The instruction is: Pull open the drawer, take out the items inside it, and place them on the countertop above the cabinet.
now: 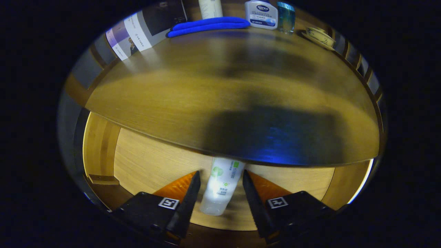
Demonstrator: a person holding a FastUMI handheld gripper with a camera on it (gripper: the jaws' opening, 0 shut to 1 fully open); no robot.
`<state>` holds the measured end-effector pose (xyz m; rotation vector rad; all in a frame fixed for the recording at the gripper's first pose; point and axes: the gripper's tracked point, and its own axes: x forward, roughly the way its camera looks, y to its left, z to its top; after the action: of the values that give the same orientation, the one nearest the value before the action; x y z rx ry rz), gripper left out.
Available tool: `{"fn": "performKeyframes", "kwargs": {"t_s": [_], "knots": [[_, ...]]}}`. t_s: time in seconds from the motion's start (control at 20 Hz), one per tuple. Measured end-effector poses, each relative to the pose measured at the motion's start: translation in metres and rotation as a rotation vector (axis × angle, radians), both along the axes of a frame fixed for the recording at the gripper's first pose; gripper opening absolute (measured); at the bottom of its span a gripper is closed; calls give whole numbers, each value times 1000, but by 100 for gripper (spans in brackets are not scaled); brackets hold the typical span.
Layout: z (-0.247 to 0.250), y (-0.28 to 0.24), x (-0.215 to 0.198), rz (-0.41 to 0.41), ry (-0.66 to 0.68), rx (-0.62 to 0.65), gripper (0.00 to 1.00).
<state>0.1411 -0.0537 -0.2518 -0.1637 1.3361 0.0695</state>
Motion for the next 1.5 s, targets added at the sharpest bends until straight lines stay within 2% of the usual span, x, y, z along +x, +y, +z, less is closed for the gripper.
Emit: {"fn": "performKeyframes", "kwargs": {"t_s": [0.2, 0.25, 0.3, 0.5, 0.75, 1.25, 1.5], "knots": [[-3, 3, -4, 12, 31, 25, 52], [-1, 4, -4, 10, 30, 33, 52], [0, 4, -7, 16, 34, 33, 39], [9, 9, -12, 49, 20, 61, 39], [40, 26, -36, 136, -8, 100, 39], [95, 42, -63, 165, -96, 190, 39], [122, 46, -57, 158, -149, 239, 39]]}}
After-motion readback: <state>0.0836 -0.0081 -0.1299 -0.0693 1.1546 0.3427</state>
